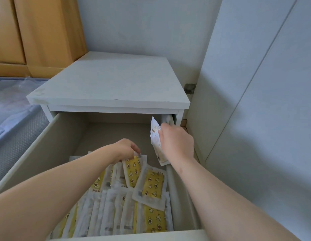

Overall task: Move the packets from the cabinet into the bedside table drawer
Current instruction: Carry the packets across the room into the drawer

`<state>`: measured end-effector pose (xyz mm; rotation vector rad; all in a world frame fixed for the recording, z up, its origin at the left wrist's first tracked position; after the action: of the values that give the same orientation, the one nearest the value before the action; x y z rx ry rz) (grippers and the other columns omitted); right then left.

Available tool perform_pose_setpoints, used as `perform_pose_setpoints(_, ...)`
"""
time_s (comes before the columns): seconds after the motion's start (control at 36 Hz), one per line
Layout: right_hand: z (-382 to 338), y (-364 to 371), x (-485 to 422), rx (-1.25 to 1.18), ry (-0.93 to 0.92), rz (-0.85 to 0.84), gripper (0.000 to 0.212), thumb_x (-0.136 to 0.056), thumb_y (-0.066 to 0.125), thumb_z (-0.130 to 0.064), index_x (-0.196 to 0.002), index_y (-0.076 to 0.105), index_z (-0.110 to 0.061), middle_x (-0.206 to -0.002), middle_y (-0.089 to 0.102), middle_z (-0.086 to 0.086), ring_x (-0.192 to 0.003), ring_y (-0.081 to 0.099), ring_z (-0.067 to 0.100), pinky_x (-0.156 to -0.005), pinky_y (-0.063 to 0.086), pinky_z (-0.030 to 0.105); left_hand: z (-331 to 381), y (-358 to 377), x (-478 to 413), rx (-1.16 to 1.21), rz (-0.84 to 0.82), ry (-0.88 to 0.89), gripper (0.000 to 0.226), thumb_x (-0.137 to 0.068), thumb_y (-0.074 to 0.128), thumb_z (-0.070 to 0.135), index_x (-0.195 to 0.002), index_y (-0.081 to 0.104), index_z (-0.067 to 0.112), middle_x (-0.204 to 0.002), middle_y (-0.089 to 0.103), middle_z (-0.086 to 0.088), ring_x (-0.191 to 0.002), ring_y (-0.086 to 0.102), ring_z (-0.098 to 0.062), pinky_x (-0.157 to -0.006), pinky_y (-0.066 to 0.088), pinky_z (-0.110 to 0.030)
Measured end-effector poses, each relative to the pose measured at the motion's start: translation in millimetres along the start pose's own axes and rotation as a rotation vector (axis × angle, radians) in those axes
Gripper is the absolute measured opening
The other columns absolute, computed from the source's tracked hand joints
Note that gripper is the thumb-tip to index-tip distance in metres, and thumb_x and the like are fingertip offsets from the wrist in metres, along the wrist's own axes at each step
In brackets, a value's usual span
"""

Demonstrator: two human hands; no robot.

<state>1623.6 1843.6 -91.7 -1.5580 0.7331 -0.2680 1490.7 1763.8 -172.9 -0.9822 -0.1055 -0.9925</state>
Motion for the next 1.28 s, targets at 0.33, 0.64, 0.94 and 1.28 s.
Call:
perform_pose_setpoints(0.33,-0.2,0.1,1.8,0.002,-0.061,0.004,0.018,-0.100,0.039,-0.020,-0.109,0.052,-0.012,-0.102,0.062,0.003,-0.076,0.039,0.018,-0.045,0.017,0.023,18.1,33.9,2.8,-0.950,0.068,0.398,0.045,-0.090,0.050,0.043,-0.132,0.047,0.026,-0.144,0.034,-0.003,-0.137,0.025,-0.025,-0.111,0.024,-0.048)
perform_pose_setpoints(0.64,2.5,2.5,1.7,-0.044,-0.021,0.017,0.014,-0.098,0.041,-0.016,-0.105,0.052,-0.012,-0.102,0.063,0.003,-0.077,0.040,0.017,-0.044,0.018,0.023,-4.9,74.6,22.8,-0.957,-0.199,0.483,0.082,-0.084,0.049,0.063,-0.149,0.006,0.036,-0.159,0.000,0.005,-0.146,-0.007,-0.022,-0.115,-0.004,-0.050)
perform_pose_setpoints(0.94,4.6,4.2,3.1,-0.063,-0.021,0.032,0.012,-0.098,0.042,-0.014,-0.104,0.052,-0.012,-0.099,0.063,0.003,-0.076,0.041,0.017,-0.044,0.019,0.022,-4.7,75.3,23.3,-0.937,-0.150,0.386,0.110,-0.067,0.057,0.077,-0.150,0.006,0.026,-0.158,-0.014,0.003,-0.143,-0.022,-0.023,-0.110,-0.011,-0.061)
perform_pose_setpoints(1.28,4.3,4.2,5.8,-0.048,-0.031,0.045,0.014,-0.096,0.042,-0.008,-0.106,0.052,-0.012,-0.098,0.062,0.003,-0.074,0.042,0.017,-0.044,0.018,0.022,-8.4,72.6,23.6,-0.850,-0.072,0.277,0.100,-0.079,0.045,0.074,-0.151,0.000,0.022,-0.158,-0.013,0.006,-0.144,-0.018,-0.024,-0.112,-0.007,-0.059)
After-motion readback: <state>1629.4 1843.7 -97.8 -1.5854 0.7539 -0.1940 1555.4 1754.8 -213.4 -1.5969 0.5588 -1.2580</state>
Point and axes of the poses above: each hand's wrist, its own x-axis away from the middle knuckle, its own y-axis out of the palm, z = x × y, the point moved 3 cm from there along -x, towards the middle knuckle
